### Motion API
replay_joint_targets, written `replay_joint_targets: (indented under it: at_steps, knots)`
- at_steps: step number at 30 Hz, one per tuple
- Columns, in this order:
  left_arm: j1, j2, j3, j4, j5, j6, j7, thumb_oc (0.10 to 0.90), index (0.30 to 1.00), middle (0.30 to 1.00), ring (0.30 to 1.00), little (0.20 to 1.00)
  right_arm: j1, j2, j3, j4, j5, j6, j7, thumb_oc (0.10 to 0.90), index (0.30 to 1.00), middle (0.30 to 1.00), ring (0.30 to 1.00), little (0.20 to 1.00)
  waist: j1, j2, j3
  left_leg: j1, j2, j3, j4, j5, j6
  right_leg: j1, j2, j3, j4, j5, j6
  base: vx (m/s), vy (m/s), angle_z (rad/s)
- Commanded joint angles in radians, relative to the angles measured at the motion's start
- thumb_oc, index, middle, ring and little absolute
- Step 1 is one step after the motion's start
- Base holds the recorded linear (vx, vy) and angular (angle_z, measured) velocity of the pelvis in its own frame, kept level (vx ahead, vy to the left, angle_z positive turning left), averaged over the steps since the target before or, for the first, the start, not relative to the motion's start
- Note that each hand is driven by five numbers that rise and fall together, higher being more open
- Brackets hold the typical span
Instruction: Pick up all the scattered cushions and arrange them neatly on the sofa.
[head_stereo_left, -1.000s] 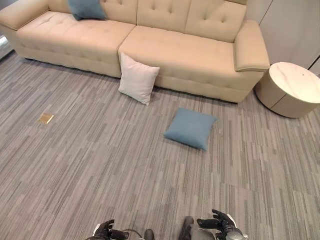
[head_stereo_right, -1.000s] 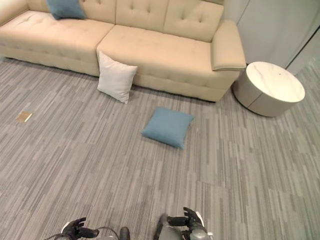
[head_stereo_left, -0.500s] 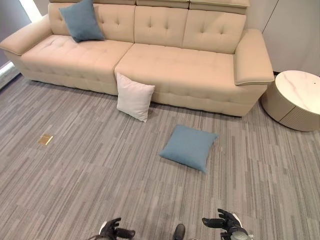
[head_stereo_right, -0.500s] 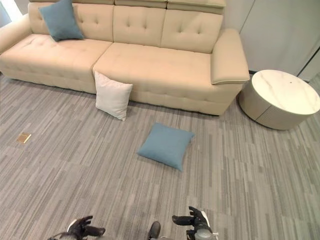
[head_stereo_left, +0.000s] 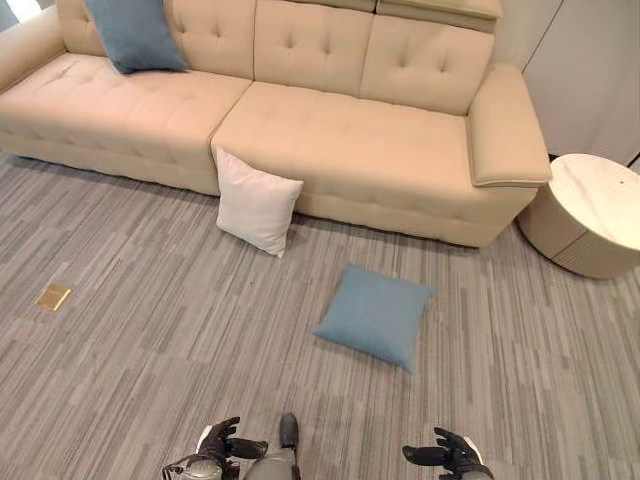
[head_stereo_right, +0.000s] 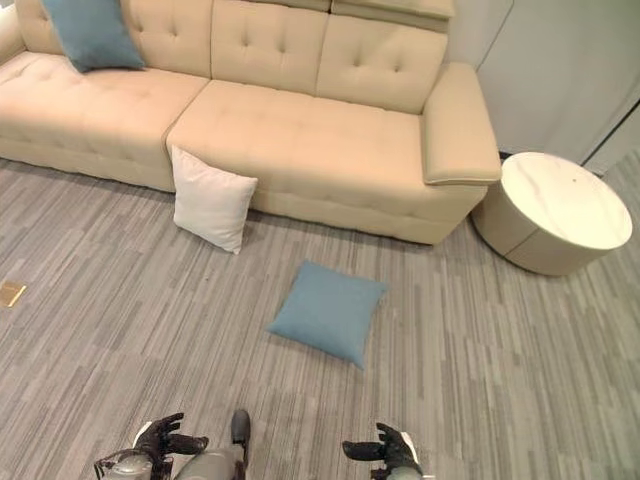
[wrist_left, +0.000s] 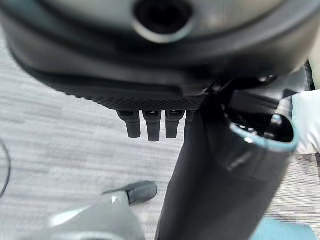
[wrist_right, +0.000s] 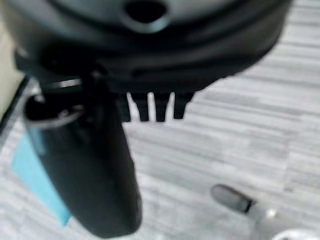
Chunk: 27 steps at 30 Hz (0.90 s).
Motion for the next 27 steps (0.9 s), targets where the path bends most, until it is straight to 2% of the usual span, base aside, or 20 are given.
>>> replay_joint_targets:
  at_steps: [1,2,4,6,7,8,9,11,12,13,14,15,17,18,21,23,25,26,27]
  knots:
    - [0.035,0.004,-0.004,0.021,-0.001,-0.01,0.022,0.8,0.9,0.9,0.9,0.9,-0.022,-0.044,-0.002,-0.053,-0.022,-0.019,-0.011,0.8,0.9,0.9,0.9,0.9,0.025,0.021,0.016,0.03,0.012,-0.039,0.113,-0.188,-0.021,-0.143,0.004,0.013,0.272,0.101,0.043,0.12,0.215,-0.3]
    - [0.032,0.011,-0.005,0.019,-0.001,-0.011,0.022,0.8,0.9,0.9,0.9,0.9,-0.024,-0.044,-0.003,-0.057,-0.022,-0.018,-0.008,0.8,0.9,0.9,0.9,0.9,0.016,0.039,0.029,0.053,0.016,-0.039,0.113,-0.205,-0.006,-0.199,-0.027,-0.004,0.38,0.12,0.047,0.14,0.18,-0.05]
    - [0.032,0.015,-0.006,0.016,-0.001,-0.012,0.021,0.8,0.9,0.9,0.9,0.9,-0.024,-0.044,-0.004,-0.06,-0.023,-0.019,-0.008,0.8,0.9,0.9,0.9,0.9,0.013,0.044,0.037,0.077,0.013,-0.037,0.109,-0.218,-0.001,-0.211,-0.051,-0.024,0.39,0.12,0.041,0.11,0.075,0.1]
    - [0.033,0.017,-0.001,0.014,-0.001,-0.011,0.018,0.8,0.9,0.9,0.9,0.9,-0.027,-0.046,-0.004,-0.061,-0.031,-0.019,-0.006,0.8,0.9,0.9,0.9,0.9,0.015,0.05,0.033,0.11,0.014,-0.039,0.094,-0.248,-0.005,-0.209,-0.087,-0.065,0.325,0.089,0.033,0.17,-0.029,0.01]
    - [0.032,0.018,0.001,0.014,-0.001,-0.011,0.017,0.8,0.9,0.9,0.9,0.9,-0.028,-0.046,-0.005,-0.06,-0.033,-0.02,-0.005,0.8,0.9,0.9,0.9,0.9,0.018,0.054,0.037,0.114,0.022,-0.033,0.09,-0.242,-0.006,-0.204,-0.093,-0.097,0.269,0.093,0.014,0.18,-0.067,0.06]
    - [0.034,0.019,0.0,0.016,0.002,-0.01,0.016,0.8,0.9,0.9,0.9,0.9,-0.029,-0.048,-0.005,-0.06,-0.035,-0.017,-0.005,0.8,0.9,0.9,0.9,0.9,0.019,0.056,0.035,0.124,0.025,-0.034,0.085,-0.247,-0.008,-0.21,-0.1,-0.108,0.228,0.096,0.012,0.2,-0.114,-0.05]
    - [0.038,0.017,0.004,0.021,0.008,-0.008,0.015,0.8,0.9,0.9,0.9,0.9,-0.034,-0.052,-0.003,-0.067,-0.039,-0.015,-0.001,0.8,0.9,0.9,0.9,0.9,0.021,0.054,0.034,0.142,0.027,-0.033,0.076,-0.255,-0.016,-0.226,-0.113,-0.116,0.137,0.133,0.023,0.19,-0.083,-0.17]
    - [0.039,0.016,0.007,0.026,0.011,-0.009,0.016,0.8,0.9,0.9,0.9,0.9,-0.036,-0.053,-0.002,-0.069,-0.041,-0.012,-0.001,0.8,0.9,0.9,0.9,0.9,0.021,0.053,0.035,0.153,0.03,-0.034,0.068,-0.258,-0.02,-0.239,-0.116,-0.115,0.098,0.156,0.031,0.21,-0.118,-0.33]
    - [0.044,0.015,0.013,0.035,0.019,-0.011,0.017,0.8,0.9,0.9,0.9,0.9,-0.037,-0.057,0.0,-0.077,-0.046,-0.01,0.003,0.8,0.9,0.9,0.9,0.9,0.013,0.052,0.036,0.181,0.035,-0.04,0.046,-0.261,-0.033,-0.275,-0.115,-0.095,0.036,0.198,0.048,0.23,-0.132,-0.35]
    - [0.044,0.014,0.013,0.035,0.019,-0.011,0.017,0.8,0.9,0.9,0.9,0.9,-0.037,-0.057,0.0,-0.077,-0.046,-0.01,0.003,0.8,0.9,0.9,0.9,0.9,0.013,0.053,0.036,0.182,0.035,-0.04,0.046,-0.261,-0.033,-0.274,-0.115,-0.095,0.036,0.198,0.048,0.31,-0.188,-0.35]
    - [0.044,0.015,0.012,0.039,0.029,-0.014,0.02,0.8,0.9,0.9,0.9,0.9,-0.035,-0.063,0.004,-0.087,-0.051,-0.009,0.004,0.8,0.9,0.9,0.9,0.9,0.001,0.049,0.041,0.205,0.038,-0.048,0.034,-0.267,-0.043,-0.293,-0.102,-0.059,-0.006,0.224,0.057,0.15,-0.095,-0.2]
    - [0.044,0.015,0.012,0.039,0.029,-0.014,0.02,0.8,0.9,0.9,0.9,0.9,-0.035,-0.063,0.004,-0.087,-0.051,-0.009,0.004,0.8,0.9,0.9,0.9,0.9,0.001,0.05,0.041,0.205,0.038,-0.048,0.034,-0.267,-0.044,-0.293,-0.101,-0.059,-0.006,0.224,0.057,0.24,-0.16,-0.1]
    - [0.047,0.01,0.017,0.042,0.025,-0.02,0.021,0.8,0.9,0.9,0.9,0.9,-0.021,-0.06,0.005,-0.088,-0.051,-0.013,0.007,0.8,0.9,0.9,0.9,0.9,-0.007,0.031,0.03,0.218,0.035,-0.063,0.042,-0.286,-0.055,-0.27,-0.092,-0.037,-0.049,0.231,0.056,0.25,-0.184,0.24]
    - [0.046,0.007,0.016,0.042,0.022,-0.02,0.023,0.8,0.9,0.9,0.9,0.9,-0.018,-0.059,0.006,-0.087,-0.05,-0.014,0.008,0.8,0.9,0.9,0.9,0.9,-0.01,0.031,0.026,0.224,0.048,-0.063,0.05,-0.293,-0.064,-0.261,-0.086,-0.037,-0.042,0.227,0.051,0.28,-0.233,0.21]
    - [0.028,-0.001,-0.004,0.033,0.023,-0.021,0.018,0.8,0.9,0.9,0.9,0.9,-0.019,-0.069,0.001,-0.085,-0.034,-0.027,0.003,0.8,0.9,0.9,0.9,0.9,-0.02,0.03,0.024,0.194,0.088,-0.076,0.142,-0.296,-0.107,-0.233,-0.059,-0.046,-0.036,0.196,0.017,0.23,-0.277,0.0]
    - [0.008,-0.006,-0.027,0.017,0.028,-0.021,0.017,0.8,0.9,0.9,0.9,0.9,-0.025,-0.083,0.003,-0.093,-0.021,-0.036,-0.001,0.8,0.9,0.9,0.9,0.9,-0.024,0.027,0.045,0.103,0.133,-0.073,0.307,-0.228,-0.142,-0.196,-0.04,-0.065,-0.06,0.172,-0.021,0.07,-0.269,0.48]
    - [-0.005,-0.011,-0.039,0.0,0.018,-0.022,0.018,0.8,0.9,0.9,0.9,0.9,-0.032,-0.094,0.008,-0.099,-0.014,-0.04,-0.01,0.8,0.9,0.9,0.9,0.9,-0.021,0.024,0.065,0.042,0.154,-0.075,0.42,-0.194,-0.141,-0.164,-0.018,-0.084,-0.081,0.149,-0.049,0.07,-0.222,0.56]
    - [-0.009,-0.009,-0.042,-0.005,0.013,-0.024,0.02,0.8,0.9,0.9,0.9,0.9,-0.034,-0.096,0.009,-0.097,-0.01,-0.038,-0.008,0.8,0.9,0.9,0.9,0.9,-0.017,0.02,0.07,0.02,0.149,-0.081,0.442,-0.192,-0.135,-0.151,-0.008,-0.083,-0.089,0.14,-0.057,0.2,-0.171,0.06]
    - [-0.011,-0.012,-0.046,-0.005,0.005,-0.023,0.021,0.8,0.9,0.9,0.9,0.9,-0.038,-0.098,0.008,-0.091,-0.007,-0.035,-0.01,0.8,0.9,0.9,0.9,0.9,-0.012,0.014,0.068,-0.01,0.116,-0.092,0.411,-0.218,-0.124,-0.133,0.001,-0.075,-0.108,0.128,-0.056,0.17,-0.104,0.08]
